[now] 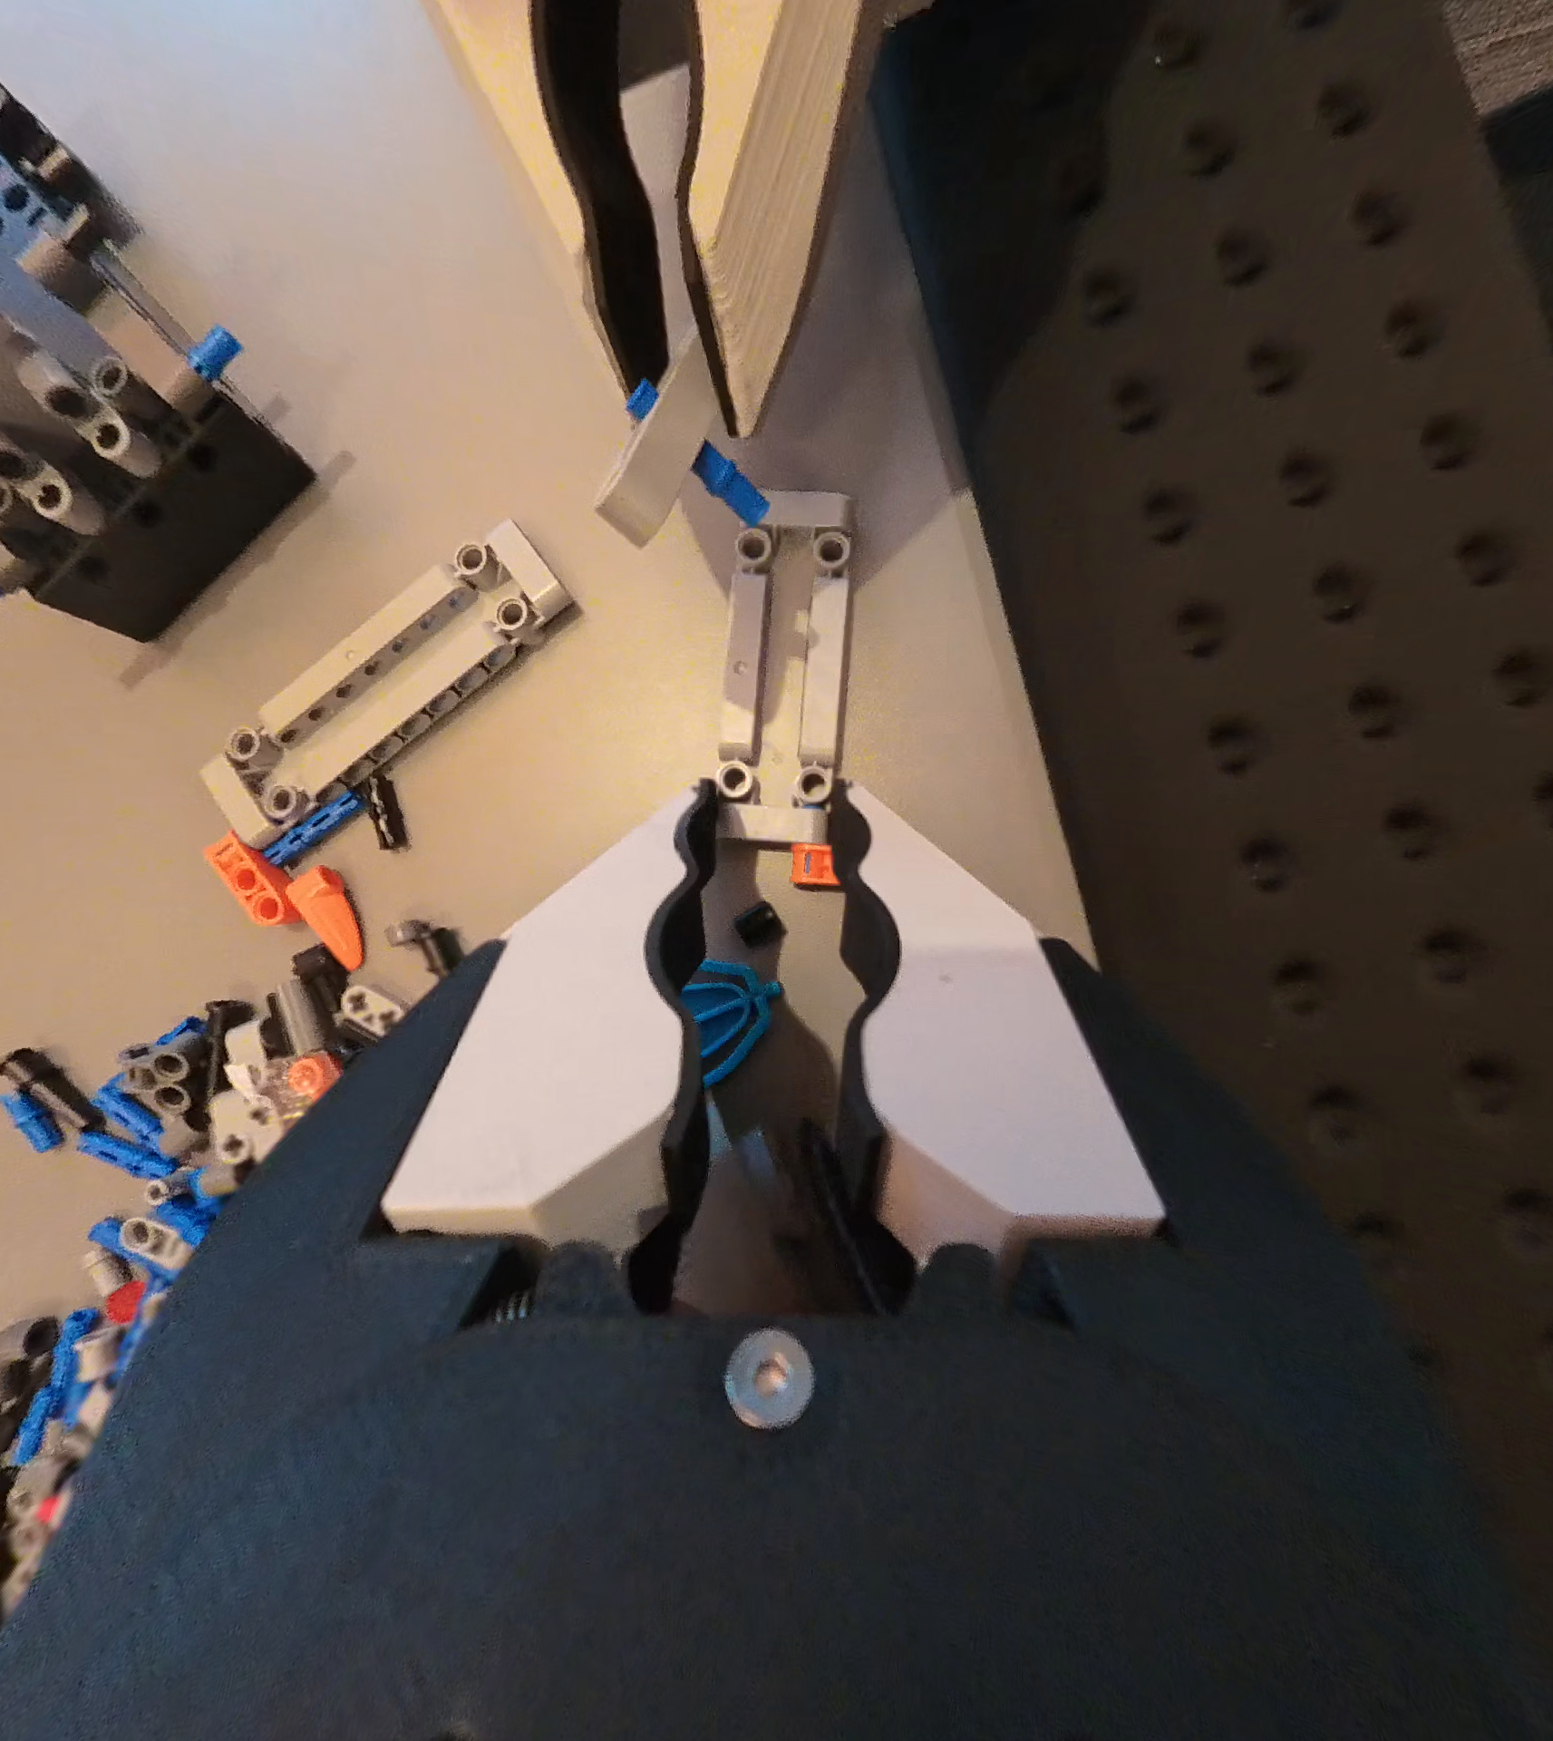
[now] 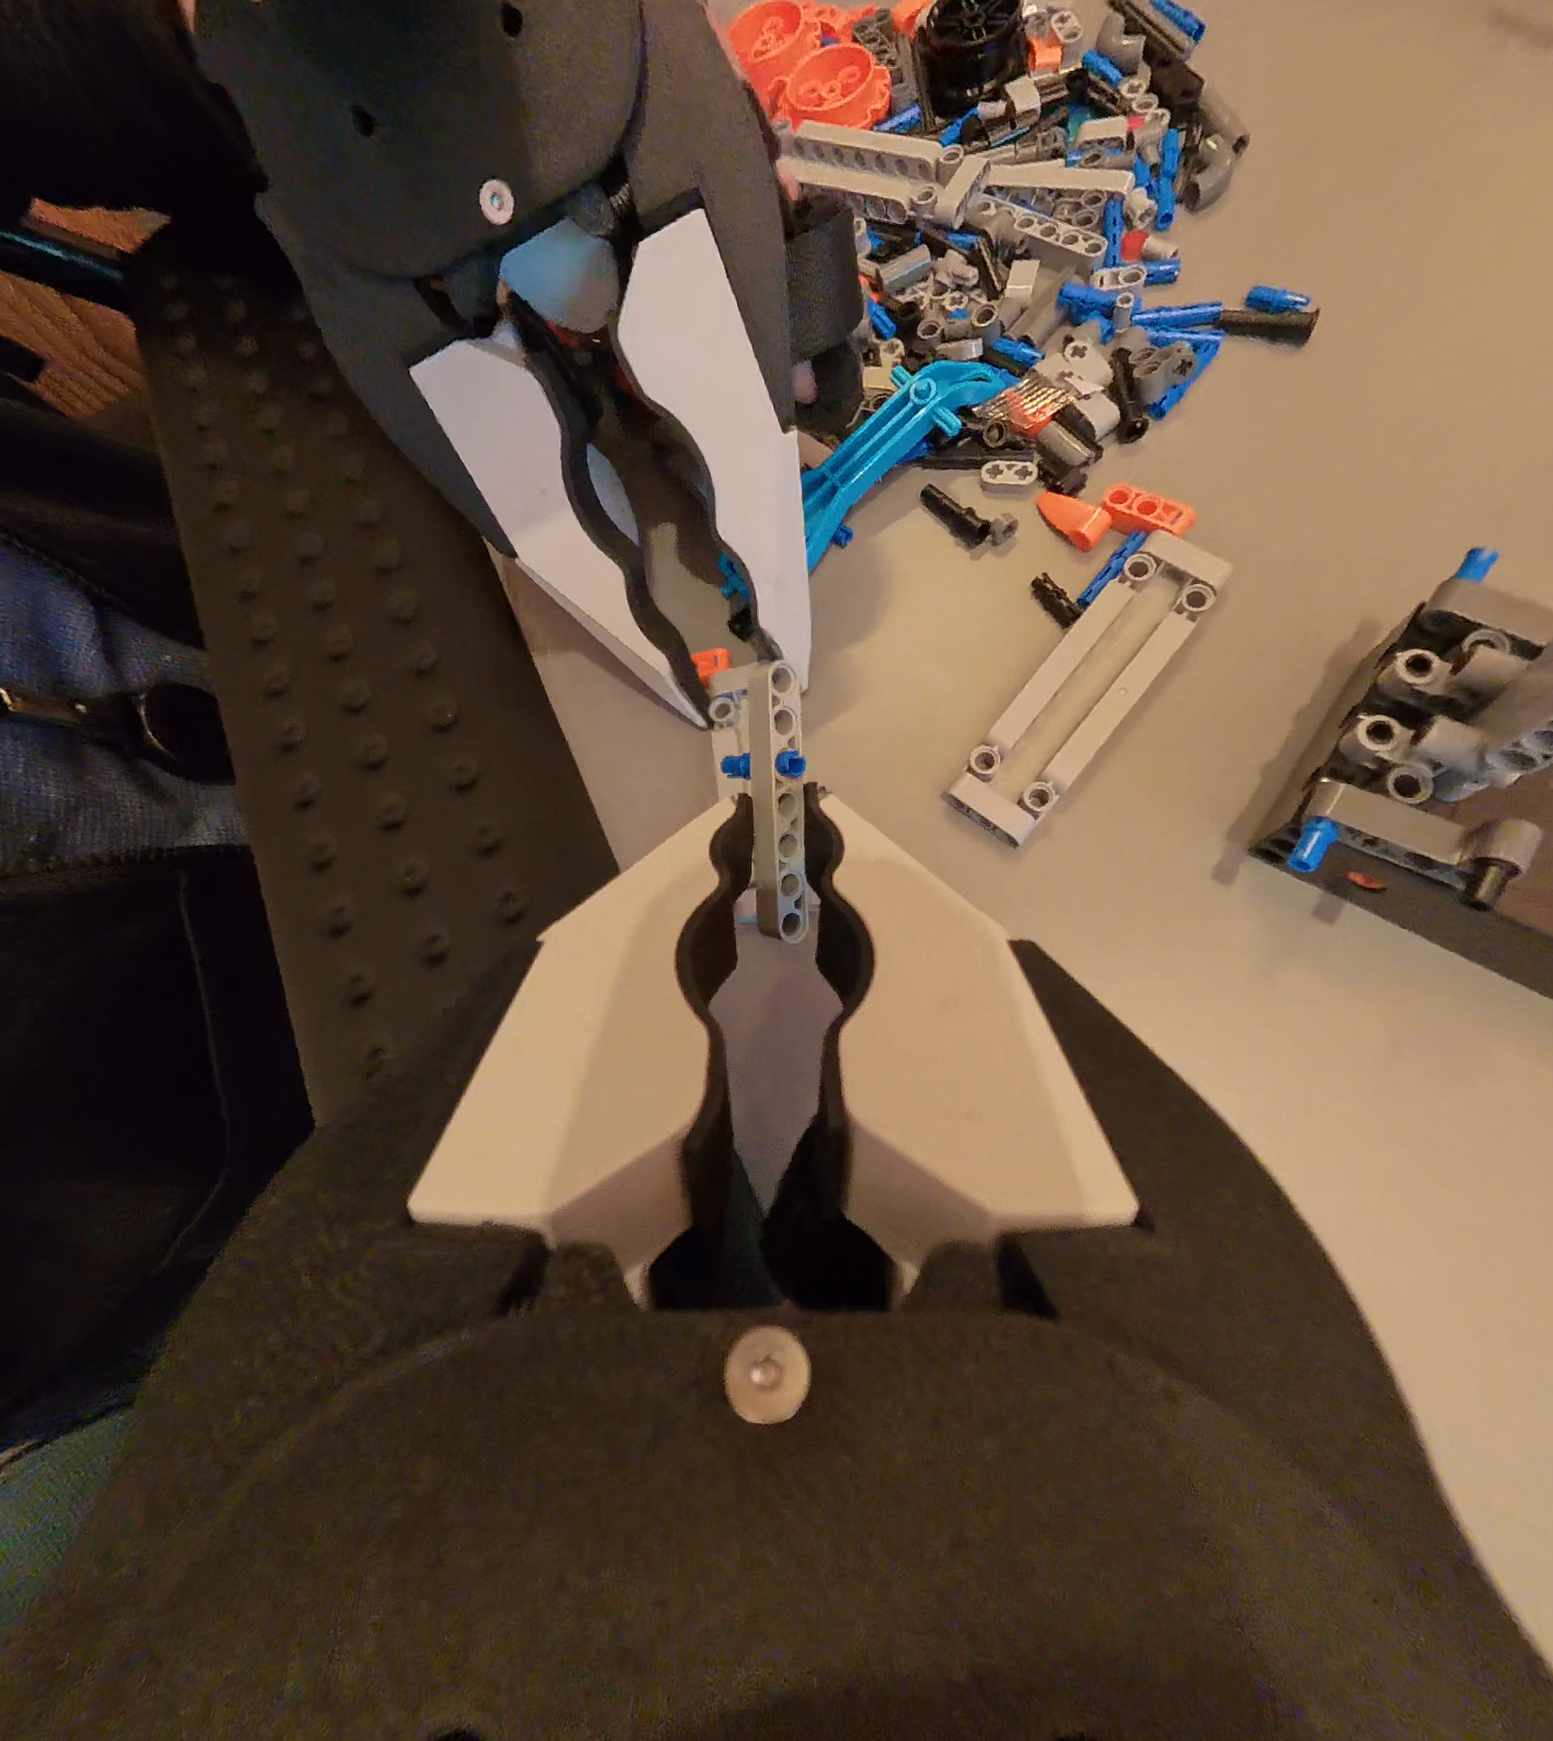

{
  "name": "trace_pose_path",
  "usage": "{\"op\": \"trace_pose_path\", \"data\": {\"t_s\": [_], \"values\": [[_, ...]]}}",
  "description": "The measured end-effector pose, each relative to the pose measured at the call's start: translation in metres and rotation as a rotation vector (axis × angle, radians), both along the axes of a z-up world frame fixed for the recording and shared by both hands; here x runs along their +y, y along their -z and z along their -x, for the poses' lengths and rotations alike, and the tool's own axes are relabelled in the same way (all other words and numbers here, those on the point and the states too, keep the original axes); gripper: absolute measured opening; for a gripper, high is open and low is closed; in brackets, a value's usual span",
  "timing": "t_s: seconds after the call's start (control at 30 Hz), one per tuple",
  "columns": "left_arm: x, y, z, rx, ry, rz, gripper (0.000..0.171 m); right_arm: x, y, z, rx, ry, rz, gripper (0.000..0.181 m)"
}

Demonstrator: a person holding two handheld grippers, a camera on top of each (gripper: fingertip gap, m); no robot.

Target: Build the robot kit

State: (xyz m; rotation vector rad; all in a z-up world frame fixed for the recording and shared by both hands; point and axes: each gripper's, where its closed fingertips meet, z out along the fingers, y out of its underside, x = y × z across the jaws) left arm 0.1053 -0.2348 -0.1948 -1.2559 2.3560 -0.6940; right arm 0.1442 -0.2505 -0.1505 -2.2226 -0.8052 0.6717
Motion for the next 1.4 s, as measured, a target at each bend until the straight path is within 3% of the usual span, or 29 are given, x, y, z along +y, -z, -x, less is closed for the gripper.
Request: {"op": "trace_pose_path", "data": {"t_s": [0.1, 0.3, 0.53, 0.77, 1.17, 1.27, 1.4], "values": [[0.002, -0.002, -0.003, -0.050, 0.019, -0.095, 0.021, 0.001, 0.001, 0.000, 0.033, 0.015, 0.018, 0.009], [0.007, -0.012, -0.007, -0.239, 0.113, -0.480, 0.021, 0.006, 0.003, 0.003, 0.054, 0.039, 0.026, 0.009], [0.005, -0.017, -0.007, -0.389, 0.201, -0.722, 0.022, 0.001, 0.010, 0.013, 0.097, -0.008, 0.086, 0.009], [0.005, -0.016, -0.007, -0.366, 0.190, -0.671, 0.022, -0.003, 0.022, 0.011, 0.002, -0.020, 0.100, 0.009], [0.008, -0.017, -0.009, -0.381, 0.189, -0.723, 0.022, -0.011, 0.018, 0.012, -0.078, -0.090, 0.064, 0.009], [0.012, -0.017, -0.010, -0.374, 0.170, -0.727, 0.022, -0.010, 0.018, 0.010, -0.093, -0.072, 0.068, 0.020], [0.016, -0.018, -0.012, -0.384, 0.156, -0.742, 0.022, -0.003, 0.010, 0.003, -0.081, -0.026, 0.032, 0.021]]}}
